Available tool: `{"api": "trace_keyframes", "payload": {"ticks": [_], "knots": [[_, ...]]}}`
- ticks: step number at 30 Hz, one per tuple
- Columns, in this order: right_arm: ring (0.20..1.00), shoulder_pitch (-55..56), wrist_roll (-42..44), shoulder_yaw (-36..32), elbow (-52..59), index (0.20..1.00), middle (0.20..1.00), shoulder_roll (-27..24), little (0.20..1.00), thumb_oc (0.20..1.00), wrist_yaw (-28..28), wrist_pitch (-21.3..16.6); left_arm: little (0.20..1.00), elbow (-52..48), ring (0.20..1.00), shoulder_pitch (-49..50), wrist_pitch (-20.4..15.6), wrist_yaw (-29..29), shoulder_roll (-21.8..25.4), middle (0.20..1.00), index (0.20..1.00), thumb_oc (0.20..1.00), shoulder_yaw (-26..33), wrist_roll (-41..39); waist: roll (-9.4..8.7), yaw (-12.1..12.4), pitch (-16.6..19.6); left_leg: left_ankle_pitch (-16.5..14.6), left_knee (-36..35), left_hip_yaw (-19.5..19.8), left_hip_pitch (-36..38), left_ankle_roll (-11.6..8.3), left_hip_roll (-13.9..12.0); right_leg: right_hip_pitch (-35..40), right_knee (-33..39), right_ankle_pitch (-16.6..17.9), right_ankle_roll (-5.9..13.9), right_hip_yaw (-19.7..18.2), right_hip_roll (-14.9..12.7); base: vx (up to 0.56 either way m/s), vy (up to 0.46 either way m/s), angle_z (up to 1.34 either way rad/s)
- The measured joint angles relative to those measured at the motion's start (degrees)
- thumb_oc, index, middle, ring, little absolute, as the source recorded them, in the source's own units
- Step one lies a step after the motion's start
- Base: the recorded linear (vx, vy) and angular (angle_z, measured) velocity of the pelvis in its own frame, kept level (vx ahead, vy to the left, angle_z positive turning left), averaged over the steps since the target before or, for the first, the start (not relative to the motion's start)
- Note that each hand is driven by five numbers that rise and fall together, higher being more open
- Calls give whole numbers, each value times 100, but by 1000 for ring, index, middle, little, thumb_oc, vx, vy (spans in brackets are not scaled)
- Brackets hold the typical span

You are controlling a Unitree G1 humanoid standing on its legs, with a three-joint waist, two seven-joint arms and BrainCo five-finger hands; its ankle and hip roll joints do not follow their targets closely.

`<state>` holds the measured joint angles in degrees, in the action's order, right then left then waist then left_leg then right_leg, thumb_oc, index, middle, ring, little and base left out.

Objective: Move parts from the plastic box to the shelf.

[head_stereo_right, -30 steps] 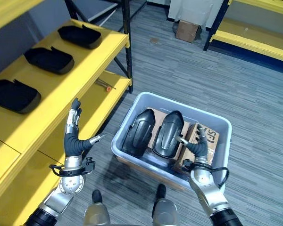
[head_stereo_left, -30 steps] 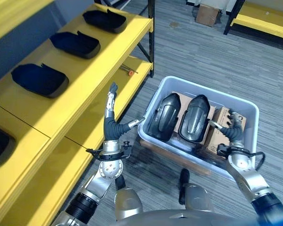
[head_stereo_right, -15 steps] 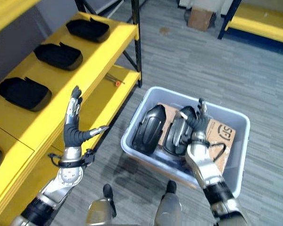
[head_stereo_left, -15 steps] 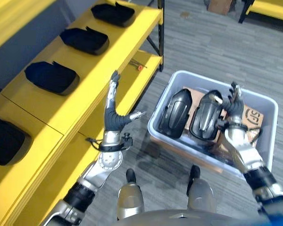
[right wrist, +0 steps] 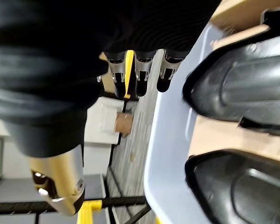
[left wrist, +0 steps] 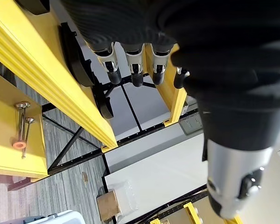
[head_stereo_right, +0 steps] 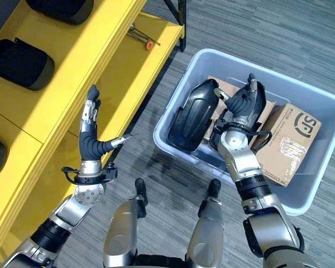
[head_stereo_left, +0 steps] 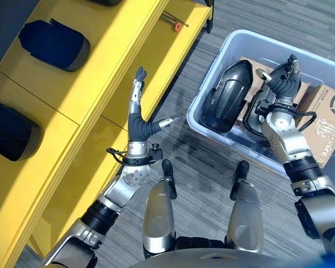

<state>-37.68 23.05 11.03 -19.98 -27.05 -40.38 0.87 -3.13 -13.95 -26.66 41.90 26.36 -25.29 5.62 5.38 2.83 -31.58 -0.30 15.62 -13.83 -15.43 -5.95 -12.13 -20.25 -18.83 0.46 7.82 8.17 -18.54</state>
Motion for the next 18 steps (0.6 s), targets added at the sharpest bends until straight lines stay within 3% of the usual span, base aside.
{"api": "trace_keyframes", "payload": {"ticks": [9,18], "knots": [[1000,-289,-171,-177,-372,1000,1000,-3,1000,1000,-269,149,1000,0,1000,32,3,215,-3,1000,1000,1000,5,-34,42,0,-7,-14,165,-118,-492,35,38,-559,-7,138,22,-182,-35,-41,36,-7],[1000,-285,563,-118,-761,1000,1000,24,1000,1000,150,421,1000,0,1000,-7,3,165,-15,1000,1000,1000,7,-64,60,-10,-6,9,151,-146,-630,16,34,-746,-21,146,18,-222,-21,-27,-6,-2]]}}
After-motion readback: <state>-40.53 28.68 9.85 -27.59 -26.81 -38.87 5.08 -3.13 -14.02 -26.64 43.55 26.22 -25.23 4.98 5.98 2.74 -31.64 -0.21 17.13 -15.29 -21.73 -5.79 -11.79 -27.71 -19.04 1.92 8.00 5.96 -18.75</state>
